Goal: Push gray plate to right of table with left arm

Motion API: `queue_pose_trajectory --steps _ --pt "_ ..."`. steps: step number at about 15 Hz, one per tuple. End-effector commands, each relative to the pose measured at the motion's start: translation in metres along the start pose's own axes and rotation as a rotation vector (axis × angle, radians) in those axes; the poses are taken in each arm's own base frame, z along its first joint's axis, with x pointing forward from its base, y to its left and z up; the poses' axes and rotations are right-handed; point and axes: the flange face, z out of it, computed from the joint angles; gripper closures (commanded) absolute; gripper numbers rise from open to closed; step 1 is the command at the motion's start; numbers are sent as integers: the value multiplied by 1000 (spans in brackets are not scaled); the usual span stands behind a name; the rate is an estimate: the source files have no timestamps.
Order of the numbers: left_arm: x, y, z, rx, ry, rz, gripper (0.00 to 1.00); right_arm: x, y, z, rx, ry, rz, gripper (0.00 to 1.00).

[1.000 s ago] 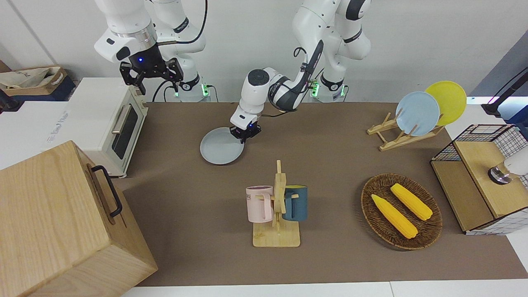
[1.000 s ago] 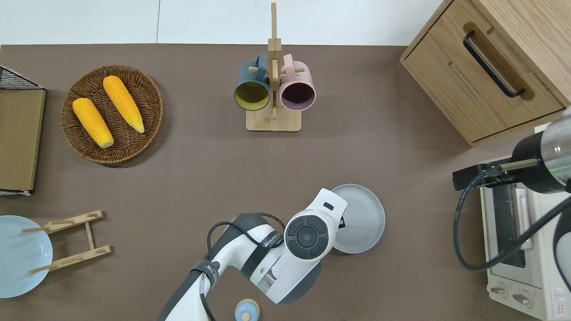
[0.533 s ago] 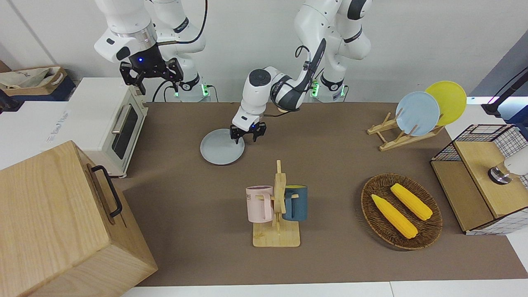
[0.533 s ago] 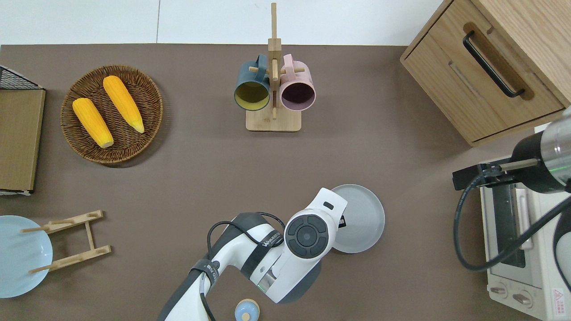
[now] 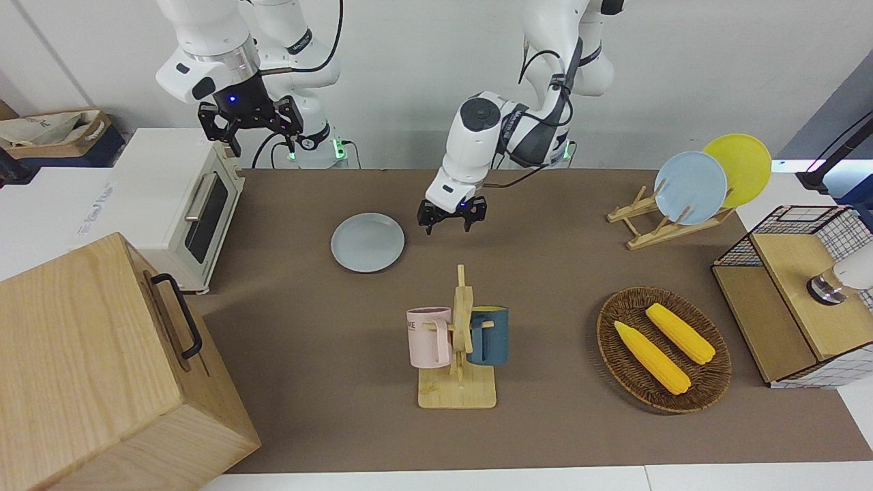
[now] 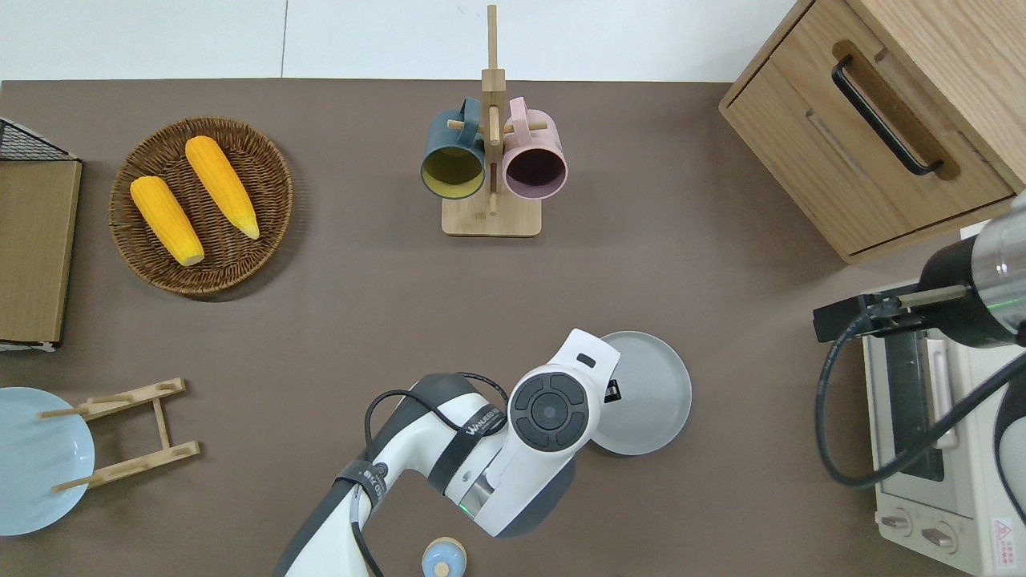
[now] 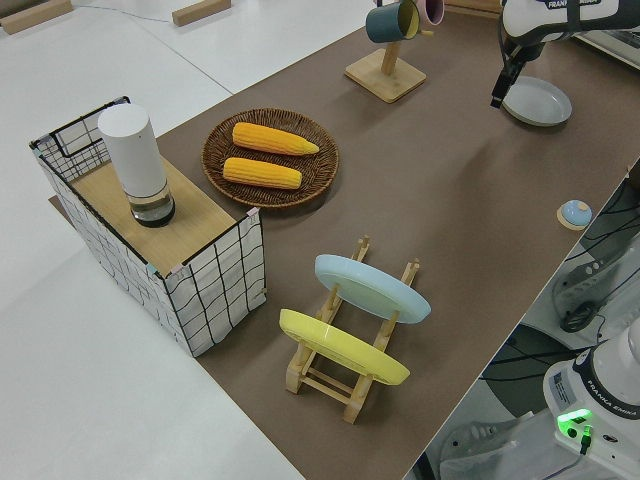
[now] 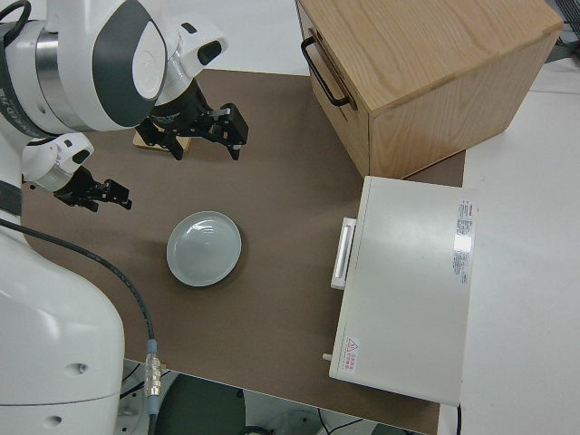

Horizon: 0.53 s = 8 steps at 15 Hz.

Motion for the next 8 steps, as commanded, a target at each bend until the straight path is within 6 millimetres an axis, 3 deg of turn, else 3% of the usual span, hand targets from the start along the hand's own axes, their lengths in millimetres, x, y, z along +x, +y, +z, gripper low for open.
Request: queue_pose_trajectory --steps 1,8 --pt "16 -50 -42 39 -16 103 9 -4 2 -3 7 -5 3 17" --pt "58 -146 -121 140 -33 237 9 -4 2 -3 7 -4 1 17"
